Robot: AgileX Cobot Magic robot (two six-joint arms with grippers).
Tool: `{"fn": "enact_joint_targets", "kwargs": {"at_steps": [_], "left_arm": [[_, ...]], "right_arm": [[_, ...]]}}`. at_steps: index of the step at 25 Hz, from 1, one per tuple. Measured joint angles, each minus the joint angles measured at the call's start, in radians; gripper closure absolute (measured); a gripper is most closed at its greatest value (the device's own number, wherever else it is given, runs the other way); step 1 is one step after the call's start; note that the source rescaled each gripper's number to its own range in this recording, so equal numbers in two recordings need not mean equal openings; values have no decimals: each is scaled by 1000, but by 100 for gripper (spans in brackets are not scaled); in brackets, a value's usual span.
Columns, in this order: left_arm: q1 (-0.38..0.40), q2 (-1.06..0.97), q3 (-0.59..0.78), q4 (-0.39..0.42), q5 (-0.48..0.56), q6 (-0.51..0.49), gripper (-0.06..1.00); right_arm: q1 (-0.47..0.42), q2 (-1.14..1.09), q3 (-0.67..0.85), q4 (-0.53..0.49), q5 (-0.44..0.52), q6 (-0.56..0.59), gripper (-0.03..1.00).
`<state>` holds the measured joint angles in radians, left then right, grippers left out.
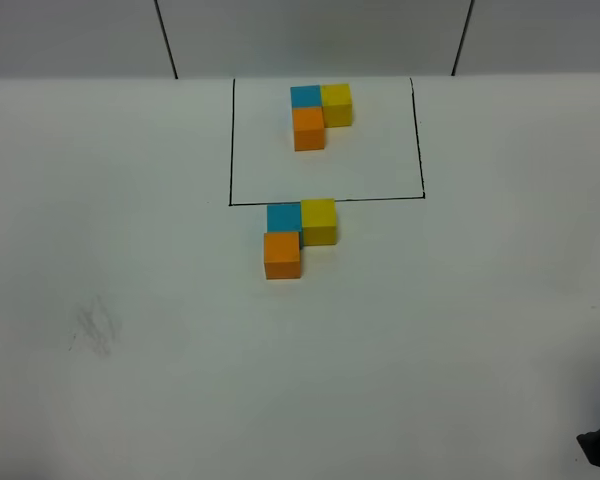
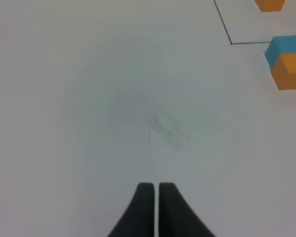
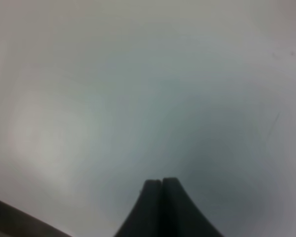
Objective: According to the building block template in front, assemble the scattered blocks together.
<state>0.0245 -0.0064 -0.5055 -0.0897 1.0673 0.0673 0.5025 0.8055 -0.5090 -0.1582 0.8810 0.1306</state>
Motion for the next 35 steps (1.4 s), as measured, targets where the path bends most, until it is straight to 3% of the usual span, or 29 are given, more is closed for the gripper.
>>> {"fn": "enact_joint_targets", "kwargs": {"at_steps": [18,24,35], "left_arm": [[0,0,0,0,0,0,94],[0,0,0,0,0,0,94],[0,0,0,0,0,0,94]], "right_arm": [[0,-114,3,0,4,-2,97],[0,-114,-18,-6,167,-2,97],[0,-115,-11,11,205,0,97]]}}
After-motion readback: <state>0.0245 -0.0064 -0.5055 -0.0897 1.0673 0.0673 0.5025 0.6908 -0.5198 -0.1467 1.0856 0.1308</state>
